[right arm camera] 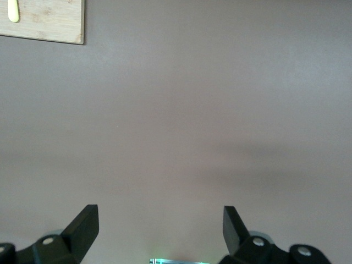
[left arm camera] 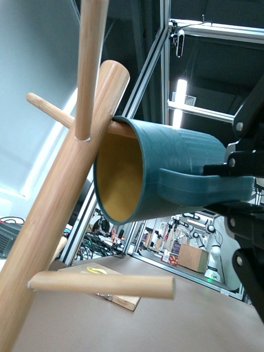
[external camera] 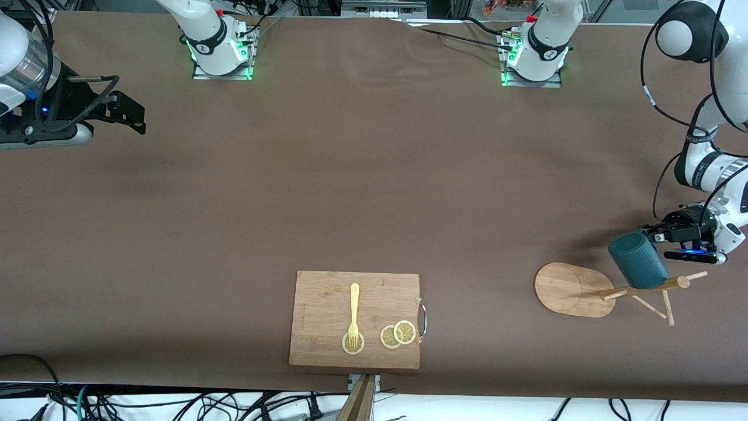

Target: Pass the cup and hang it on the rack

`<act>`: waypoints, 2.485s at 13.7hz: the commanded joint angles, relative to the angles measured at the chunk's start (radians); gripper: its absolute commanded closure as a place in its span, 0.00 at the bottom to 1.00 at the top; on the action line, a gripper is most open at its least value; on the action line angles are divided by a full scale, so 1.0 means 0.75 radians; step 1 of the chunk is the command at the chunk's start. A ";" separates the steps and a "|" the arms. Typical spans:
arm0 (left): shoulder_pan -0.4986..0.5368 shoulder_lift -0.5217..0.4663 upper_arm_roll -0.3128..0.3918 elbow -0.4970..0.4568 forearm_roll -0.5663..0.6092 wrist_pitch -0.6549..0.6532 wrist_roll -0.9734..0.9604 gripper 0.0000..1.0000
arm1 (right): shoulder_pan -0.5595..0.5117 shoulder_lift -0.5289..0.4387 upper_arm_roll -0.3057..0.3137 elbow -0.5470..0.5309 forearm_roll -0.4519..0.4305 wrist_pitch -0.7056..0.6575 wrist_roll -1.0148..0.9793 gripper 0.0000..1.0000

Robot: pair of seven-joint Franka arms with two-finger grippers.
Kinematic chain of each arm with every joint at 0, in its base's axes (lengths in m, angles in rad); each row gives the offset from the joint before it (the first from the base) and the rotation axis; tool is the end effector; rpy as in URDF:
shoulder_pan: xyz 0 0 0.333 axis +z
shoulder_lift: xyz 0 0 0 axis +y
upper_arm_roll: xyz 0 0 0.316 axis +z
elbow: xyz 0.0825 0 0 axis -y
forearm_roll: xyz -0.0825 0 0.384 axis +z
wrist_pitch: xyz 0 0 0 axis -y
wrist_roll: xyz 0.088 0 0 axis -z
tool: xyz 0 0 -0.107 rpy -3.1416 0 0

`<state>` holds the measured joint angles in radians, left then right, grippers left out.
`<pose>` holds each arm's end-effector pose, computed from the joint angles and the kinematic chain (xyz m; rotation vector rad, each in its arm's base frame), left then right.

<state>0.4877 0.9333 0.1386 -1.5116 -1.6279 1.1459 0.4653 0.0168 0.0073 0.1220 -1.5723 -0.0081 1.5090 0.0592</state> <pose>0.6039 0.2483 0.1794 1.2404 0.4601 -0.0344 0.5446 0.0749 0.6146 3.1231 0.1241 -0.1086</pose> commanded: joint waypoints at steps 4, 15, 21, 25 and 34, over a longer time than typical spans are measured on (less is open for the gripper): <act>0.014 -0.009 -0.001 0.009 0.027 -0.020 0.097 0.00 | 0.000 -0.010 0.005 0.012 -0.001 -0.022 0.017 0.00; 0.006 -0.329 0.059 0.027 0.836 -0.241 0.104 0.00 | 0.002 -0.010 0.023 0.014 -0.001 -0.026 0.039 0.00; -0.267 -0.667 0.052 0.111 1.366 -0.074 0.055 0.00 | 0.000 -0.010 0.025 0.012 -0.004 -0.028 0.072 0.00; -0.594 -0.835 0.052 0.113 1.728 0.153 -0.198 0.00 | 0.000 -0.010 0.025 0.012 -0.004 -0.026 0.072 0.00; -0.759 -1.043 0.010 0.169 2.138 0.532 -0.246 0.00 | 0.002 -0.010 0.032 0.014 -0.001 -0.028 0.074 0.00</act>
<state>-0.0818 0.2169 0.1578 -1.3544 -0.0563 1.5409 0.2986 0.0174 0.0070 0.1419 -1.5720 -0.0081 1.5046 0.1005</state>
